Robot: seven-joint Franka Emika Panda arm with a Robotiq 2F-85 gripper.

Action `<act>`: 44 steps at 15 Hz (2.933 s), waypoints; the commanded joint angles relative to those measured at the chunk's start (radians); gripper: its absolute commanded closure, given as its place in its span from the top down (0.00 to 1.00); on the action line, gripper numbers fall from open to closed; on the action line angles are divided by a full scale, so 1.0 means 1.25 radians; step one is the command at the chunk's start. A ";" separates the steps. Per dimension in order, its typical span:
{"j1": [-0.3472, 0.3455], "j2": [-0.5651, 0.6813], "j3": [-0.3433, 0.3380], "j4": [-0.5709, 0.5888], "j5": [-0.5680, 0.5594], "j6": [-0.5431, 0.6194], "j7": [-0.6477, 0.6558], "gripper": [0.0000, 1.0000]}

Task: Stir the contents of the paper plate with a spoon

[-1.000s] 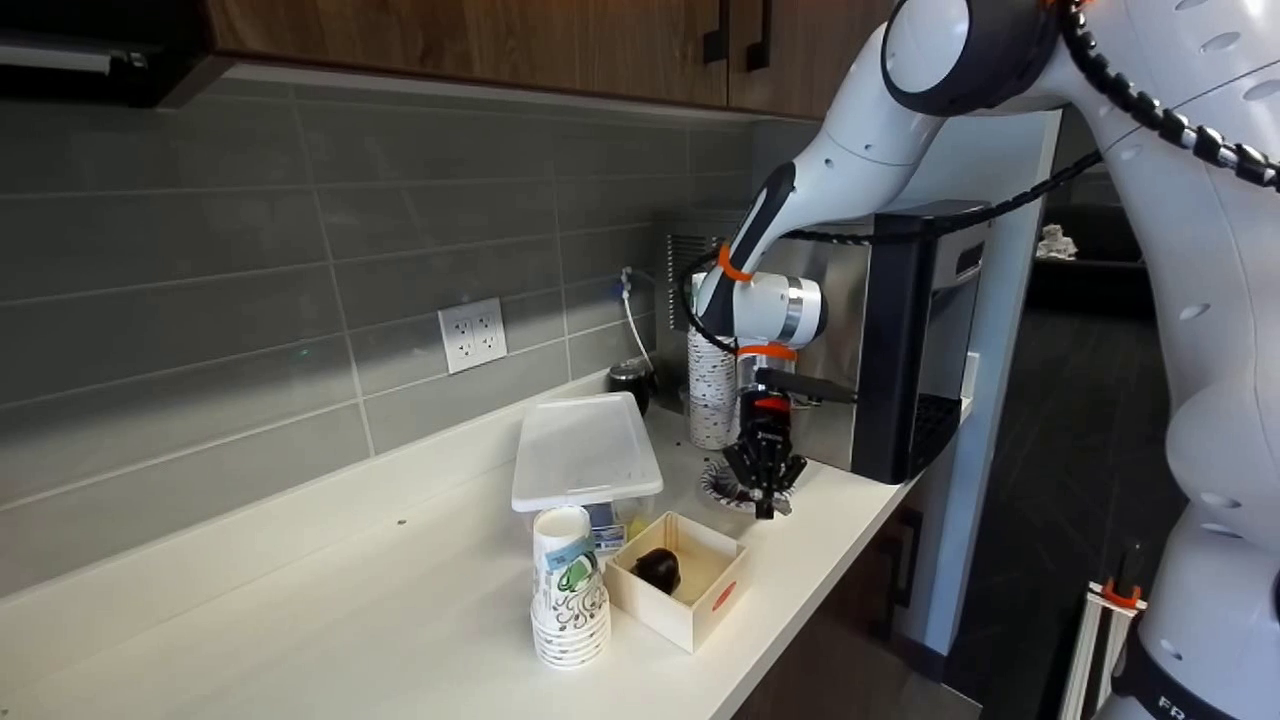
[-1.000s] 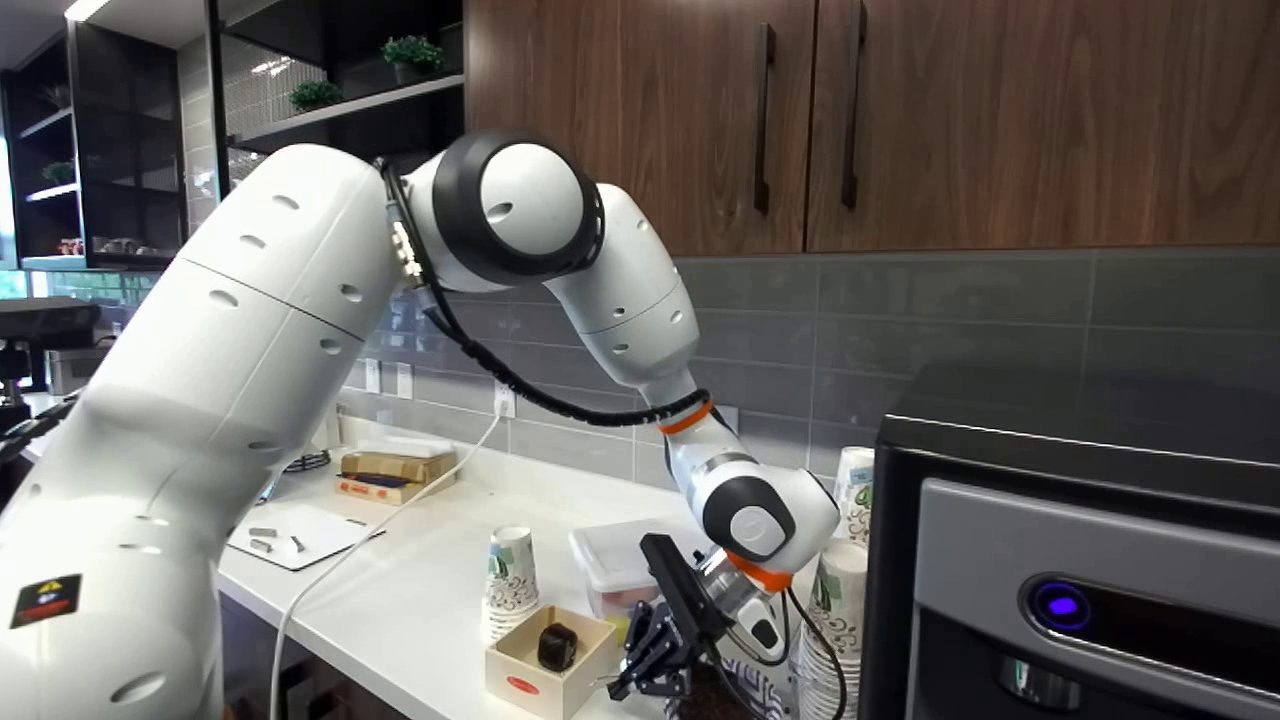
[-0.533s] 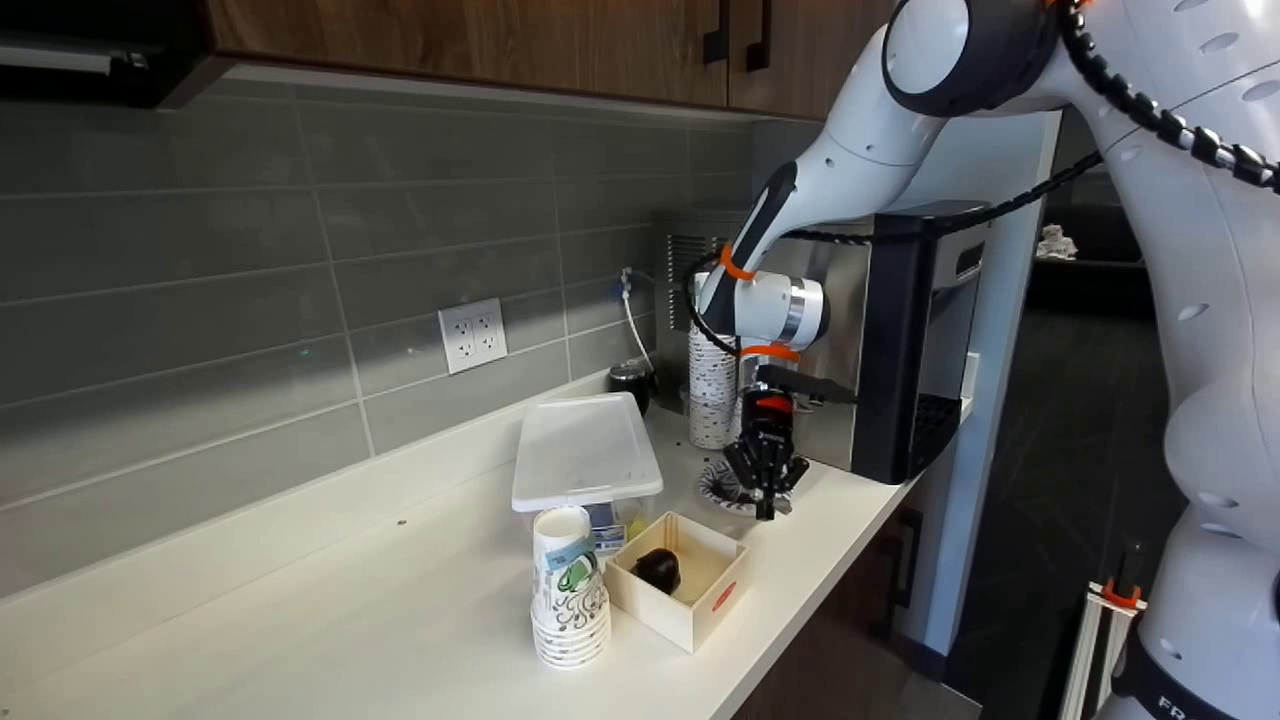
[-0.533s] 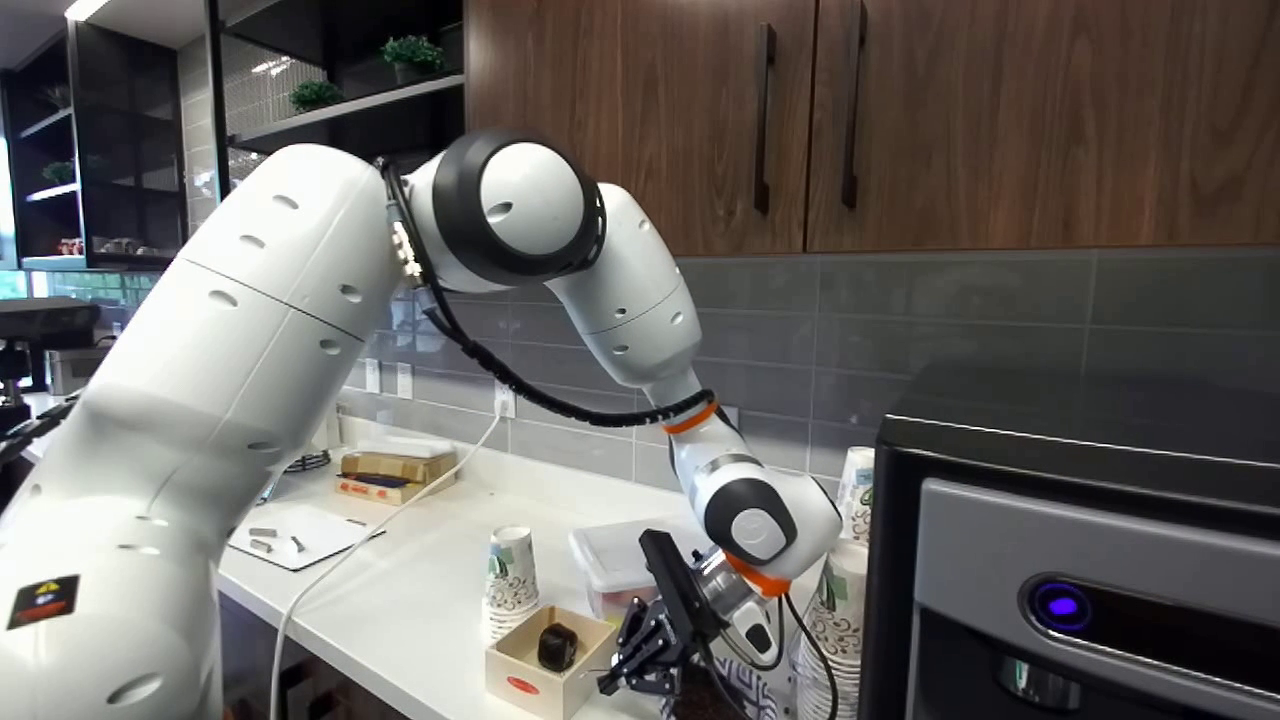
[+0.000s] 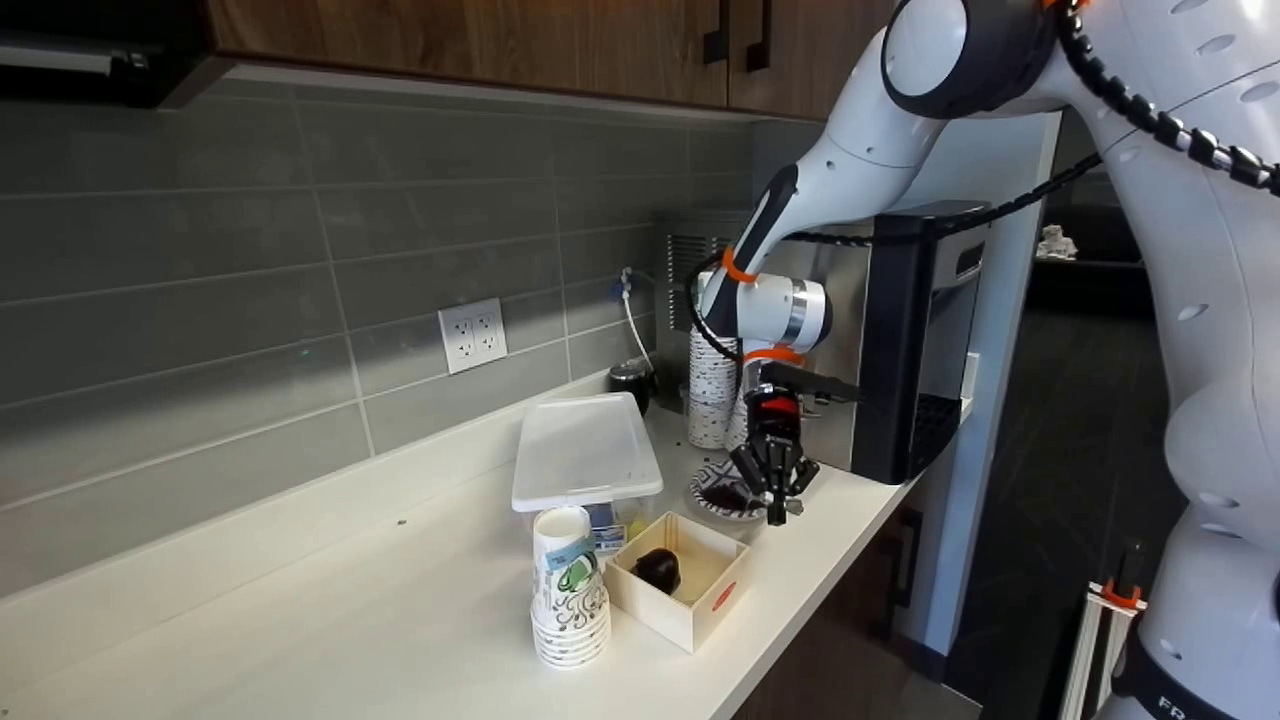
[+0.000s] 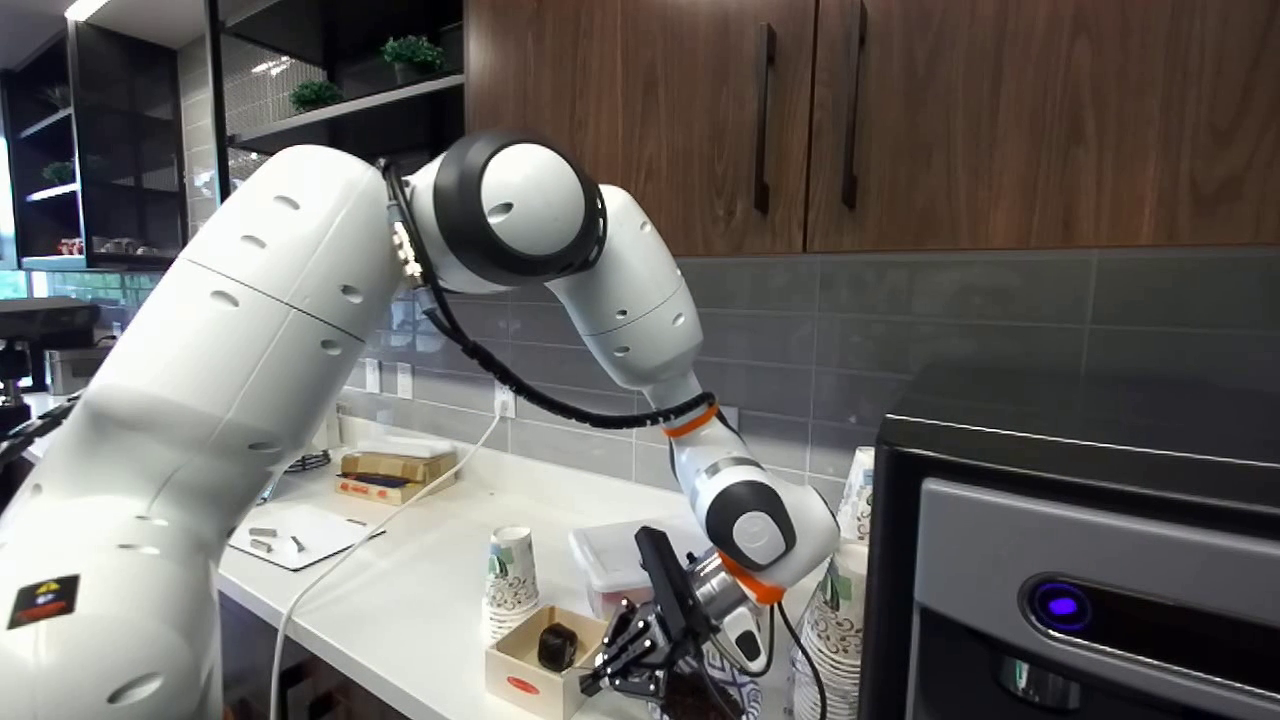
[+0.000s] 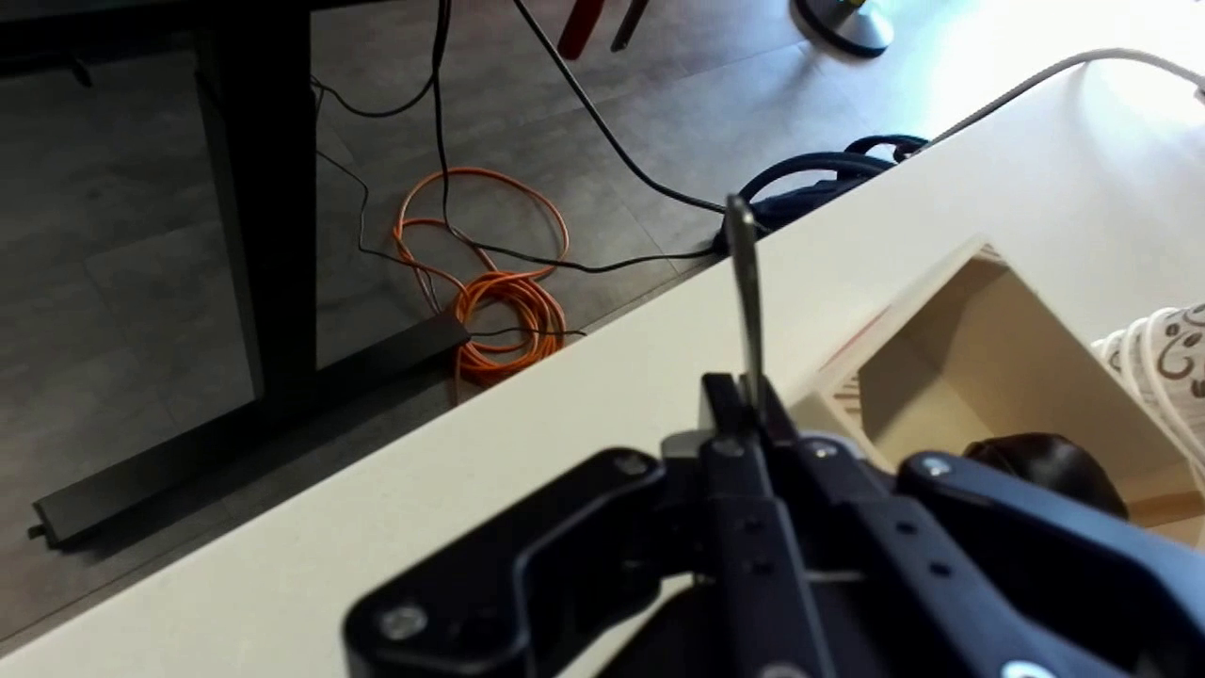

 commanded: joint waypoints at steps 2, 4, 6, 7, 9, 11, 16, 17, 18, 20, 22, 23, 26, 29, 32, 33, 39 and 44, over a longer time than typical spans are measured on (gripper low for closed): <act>0.030 -0.006 -0.024 0.008 -0.066 -0.042 0.094 0.01; 0.056 -0.020 -0.025 0.007 -0.100 -0.020 0.139 0.01; 0.080 -0.030 -0.021 0.011 -0.134 0.003 0.168 0.01; 0.093 -0.037 -0.017 0.012 -0.152 0.019 0.177 0.01; 0.120 -0.040 -0.013 0.018 -0.189 0.055 0.198 0.01; 0.137 -0.038 -0.006 0.023 -0.207 0.085 0.204 0.01; 0.136 -0.017 0.018 0.036 -0.176 0.084 0.181 0.01; 0.133 -0.013 0.020 0.040 -0.172 0.074 0.179 0.01; 0.132 -0.014 0.019 0.038 -0.173 0.069 0.181 0.01; 0.129 -0.008 0.018 0.041 -0.172 0.061 0.181 0.01; 0.125 -0.005 0.018 0.041 -0.171 0.050 0.180 0.01; 0.121 -0.002 0.021 0.042 -0.165 0.042 0.173 0.01; 0.110 0.010 0.030 0.049 -0.140 0.014 0.138 0.01; 0.105 0.018 0.040 0.055 -0.118 -0.014 0.101 0.01; 0.103 0.027 0.054 0.067 -0.096 -0.039 0.063 0.01; 0.104 0.029 0.059 0.072 -0.092 -0.051 0.053 0.01; 0.111 0.063 0.074 0.112 -0.100 -0.151 0.025 0.01; 0.111 0.076 0.054 0.133 -0.121 -0.220 0.047 0.01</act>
